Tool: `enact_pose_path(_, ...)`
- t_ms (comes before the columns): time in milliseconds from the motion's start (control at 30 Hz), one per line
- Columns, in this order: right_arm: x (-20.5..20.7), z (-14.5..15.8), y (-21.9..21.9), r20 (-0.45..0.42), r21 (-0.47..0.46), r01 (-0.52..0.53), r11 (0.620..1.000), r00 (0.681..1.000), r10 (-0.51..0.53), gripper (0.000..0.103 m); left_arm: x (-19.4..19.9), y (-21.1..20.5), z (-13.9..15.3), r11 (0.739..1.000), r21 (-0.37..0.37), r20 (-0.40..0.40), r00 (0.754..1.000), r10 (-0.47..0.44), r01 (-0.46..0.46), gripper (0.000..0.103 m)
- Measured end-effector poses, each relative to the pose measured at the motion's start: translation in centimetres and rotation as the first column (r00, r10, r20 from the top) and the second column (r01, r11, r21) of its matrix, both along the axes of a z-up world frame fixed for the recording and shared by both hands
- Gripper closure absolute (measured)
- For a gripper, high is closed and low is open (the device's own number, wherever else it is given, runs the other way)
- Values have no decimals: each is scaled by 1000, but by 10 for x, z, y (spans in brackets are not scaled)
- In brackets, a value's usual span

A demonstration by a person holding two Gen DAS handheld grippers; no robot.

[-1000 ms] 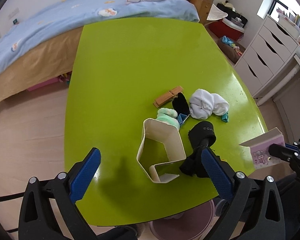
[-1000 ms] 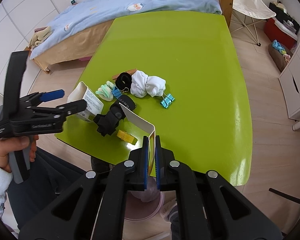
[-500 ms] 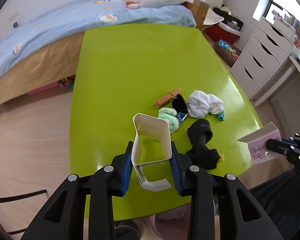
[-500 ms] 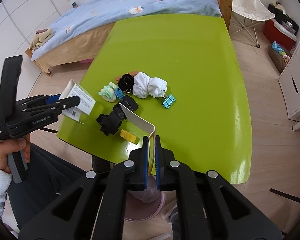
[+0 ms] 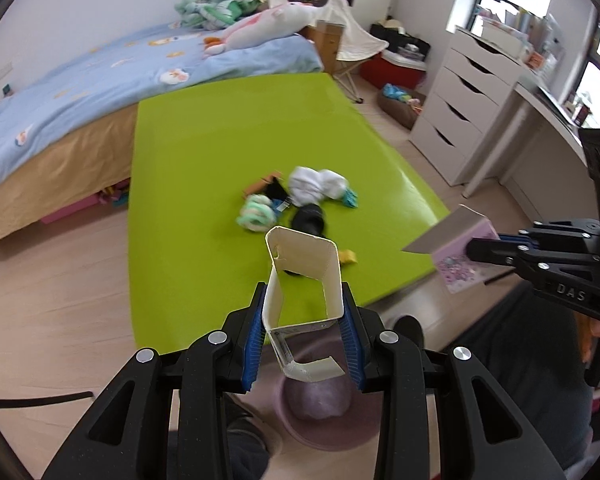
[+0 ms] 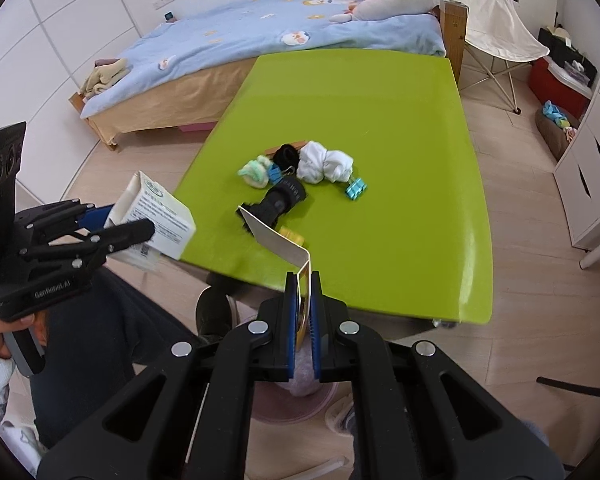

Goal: Collect trash
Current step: 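Carry the cup and card over the pink wastebasket and release both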

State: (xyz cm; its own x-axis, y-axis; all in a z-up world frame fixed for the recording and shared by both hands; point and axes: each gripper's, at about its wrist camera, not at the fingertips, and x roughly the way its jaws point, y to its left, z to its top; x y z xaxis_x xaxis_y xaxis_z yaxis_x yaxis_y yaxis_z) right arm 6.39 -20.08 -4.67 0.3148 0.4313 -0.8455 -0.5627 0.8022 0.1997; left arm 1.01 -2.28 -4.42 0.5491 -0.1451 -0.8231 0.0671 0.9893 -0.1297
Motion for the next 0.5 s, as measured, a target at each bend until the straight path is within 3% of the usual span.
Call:
enact_pose_path(400, -40, 0, -18, -9, 0, -6, 1000, 1000, 6, 98, -30, -47, -18, 993, -35, -50, 992, -112, 111, 69)
enact_pose_path(500, -43, -2, -21, -17, 1, -3, 1000, 1000, 3, 98, -31, -51, -21, 991, -48, -61, 990, -129, 126, 62)
